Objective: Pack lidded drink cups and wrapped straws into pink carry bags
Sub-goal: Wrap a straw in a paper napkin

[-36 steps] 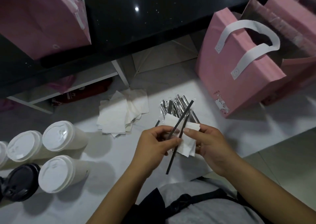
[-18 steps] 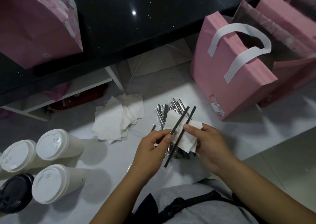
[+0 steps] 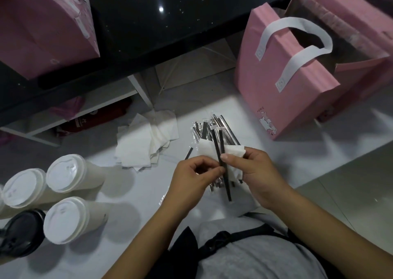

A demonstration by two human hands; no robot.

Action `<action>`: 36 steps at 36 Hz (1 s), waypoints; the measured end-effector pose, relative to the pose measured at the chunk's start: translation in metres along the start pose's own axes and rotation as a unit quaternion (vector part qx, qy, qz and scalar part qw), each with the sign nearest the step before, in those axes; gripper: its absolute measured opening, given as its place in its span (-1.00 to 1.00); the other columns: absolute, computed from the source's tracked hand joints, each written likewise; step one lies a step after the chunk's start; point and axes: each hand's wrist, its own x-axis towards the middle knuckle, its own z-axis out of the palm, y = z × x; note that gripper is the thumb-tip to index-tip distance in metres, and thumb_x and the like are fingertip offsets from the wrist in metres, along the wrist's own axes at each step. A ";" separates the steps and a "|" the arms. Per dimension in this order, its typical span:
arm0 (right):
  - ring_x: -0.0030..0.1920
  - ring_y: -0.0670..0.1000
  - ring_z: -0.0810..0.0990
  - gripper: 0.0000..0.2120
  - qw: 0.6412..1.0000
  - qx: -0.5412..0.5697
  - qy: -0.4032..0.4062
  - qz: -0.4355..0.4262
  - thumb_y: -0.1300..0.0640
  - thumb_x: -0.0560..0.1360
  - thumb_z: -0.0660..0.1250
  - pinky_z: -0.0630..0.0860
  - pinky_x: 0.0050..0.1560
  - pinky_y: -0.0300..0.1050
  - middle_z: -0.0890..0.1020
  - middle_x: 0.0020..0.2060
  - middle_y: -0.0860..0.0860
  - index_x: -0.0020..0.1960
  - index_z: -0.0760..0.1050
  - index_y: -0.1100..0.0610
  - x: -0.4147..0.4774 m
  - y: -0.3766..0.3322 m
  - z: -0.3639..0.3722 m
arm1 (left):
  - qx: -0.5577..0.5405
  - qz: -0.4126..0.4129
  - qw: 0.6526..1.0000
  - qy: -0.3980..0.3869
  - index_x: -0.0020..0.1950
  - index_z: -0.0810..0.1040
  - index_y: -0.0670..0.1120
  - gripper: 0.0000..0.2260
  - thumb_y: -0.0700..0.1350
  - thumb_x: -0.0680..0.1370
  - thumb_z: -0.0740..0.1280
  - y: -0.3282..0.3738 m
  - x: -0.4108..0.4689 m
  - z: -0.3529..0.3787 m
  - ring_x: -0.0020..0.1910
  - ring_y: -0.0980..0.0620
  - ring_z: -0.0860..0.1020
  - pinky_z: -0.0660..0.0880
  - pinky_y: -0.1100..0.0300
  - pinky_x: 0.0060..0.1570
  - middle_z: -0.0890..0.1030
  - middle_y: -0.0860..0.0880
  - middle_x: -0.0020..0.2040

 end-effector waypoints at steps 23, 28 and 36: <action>-0.10 0.24 0.70 -0.84 0.998 -0.056 -0.030 -0.007 0.30 0.45 0.45 0.65 -0.08 0.13 0.70 -0.09 0.28 0.03 0.65 0.29 0.002 0.004 -0.021 | -0.041 -0.032 0.999 0.002 0.23 0.58 -0.06 -0.59 -0.32 0.43 0.51 -0.003 -0.004 0.009 0.09 -0.08 0.67 0.61 0.14 0.00 0.70 -0.05 0.06; -0.08 0.30 0.70 -0.85 0.997 -0.073 0.020 -0.033 0.28 0.40 0.52 0.63 -0.02 0.30 0.72 -0.15 0.22 -0.04 0.68 0.23 0.006 0.008 -0.026 | -0.009 -0.019 0.998 0.057 0.14 0.64 -0.03 -0.69 -0.31 0.46 0.49 -0.007 -0.009 0.028 0.01 0.03 0.68 0.63 0.10 0.03 0.72 0.00 0.01; -0.18 0.05 0.70 -0.92 0.997 -0.049 -0.063 -0.024 0.30 0.49 0.43 0.63 -0.21 -0.04 0.70 -0.21 0.07 -0.02 0.62 0.22 0.003 0.006 -0.024 | 0.120 0.022 0.974 0.193 0.05 0.44 0.27 -0.60 -0.24 0.51 0.42 0.007 -0.024 0.042 -0.16 0.33 0.49 0.43 0.45 -0.18 0.56 0.20 -0.11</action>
